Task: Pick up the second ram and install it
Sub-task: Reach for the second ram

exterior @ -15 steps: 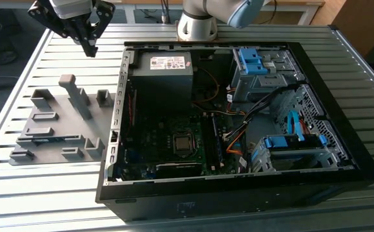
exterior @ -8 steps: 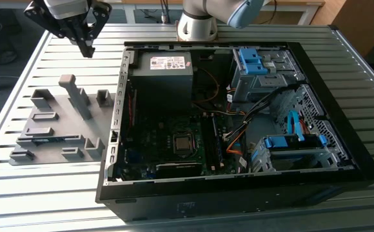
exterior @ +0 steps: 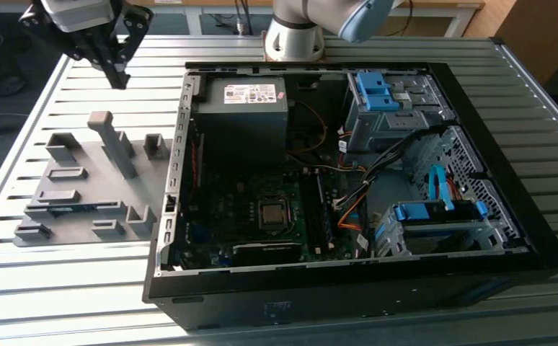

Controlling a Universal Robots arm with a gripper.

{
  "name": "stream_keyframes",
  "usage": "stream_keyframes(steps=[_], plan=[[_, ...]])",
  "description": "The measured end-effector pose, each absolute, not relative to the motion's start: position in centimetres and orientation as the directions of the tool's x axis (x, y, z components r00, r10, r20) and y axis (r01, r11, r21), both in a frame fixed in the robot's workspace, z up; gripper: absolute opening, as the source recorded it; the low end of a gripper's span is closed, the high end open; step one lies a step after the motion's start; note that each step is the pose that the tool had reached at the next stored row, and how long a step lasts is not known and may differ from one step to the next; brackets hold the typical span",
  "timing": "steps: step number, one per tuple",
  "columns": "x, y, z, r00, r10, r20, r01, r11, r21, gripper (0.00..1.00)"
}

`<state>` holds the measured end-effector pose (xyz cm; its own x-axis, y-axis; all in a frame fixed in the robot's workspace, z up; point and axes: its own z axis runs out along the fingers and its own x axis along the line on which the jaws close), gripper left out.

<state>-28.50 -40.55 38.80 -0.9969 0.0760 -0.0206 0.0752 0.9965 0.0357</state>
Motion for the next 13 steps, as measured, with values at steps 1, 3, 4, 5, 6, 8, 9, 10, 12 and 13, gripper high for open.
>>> stream_keyframes(steps=[1,3,4,5,6,8,9,10,12,13], plan=[[-28.9,-40.6,38.8,-0.997,0.076,-0.021,0.075,0.997,0.036,0.11],[-29.9,-40.7,38.8,-0.997,0.076,-0.021,0.075,0.997,0.036,0.11],[-30.3,-40.7,38.8,-0.997,0.076,-0.021,0.075,0.997,0.036,0.11],[-30.6,-40.8,38.7,-0.997,0.076,-0.021,0.075,0.997,0.036,0.11],[-30.8,-40.8,38.7,-0.997,0.076,-0.02,0.075,0.997,0.036,0.11],[-31.1,-40.8,38.7,-0.997,0.076,-0.02,0.075,0.997,0.036,0.11],[-31.3,-40.9,38.7,-0.997,0.076,-0.021,0.075,0.997,0.036,0.11],[-31.4,-40.9,38.7,-0.997,0.076,-0.021,0.075,0.997,0.036,0.11],[-31.8,-40.9,38.7,-0.997,0.076,-0.021,0.075,0.997,0.036,0.11],[-32.0,-40.9,38.7,-0.997,0.076,-0.021,0.075,0.997,0.036,0.11]])
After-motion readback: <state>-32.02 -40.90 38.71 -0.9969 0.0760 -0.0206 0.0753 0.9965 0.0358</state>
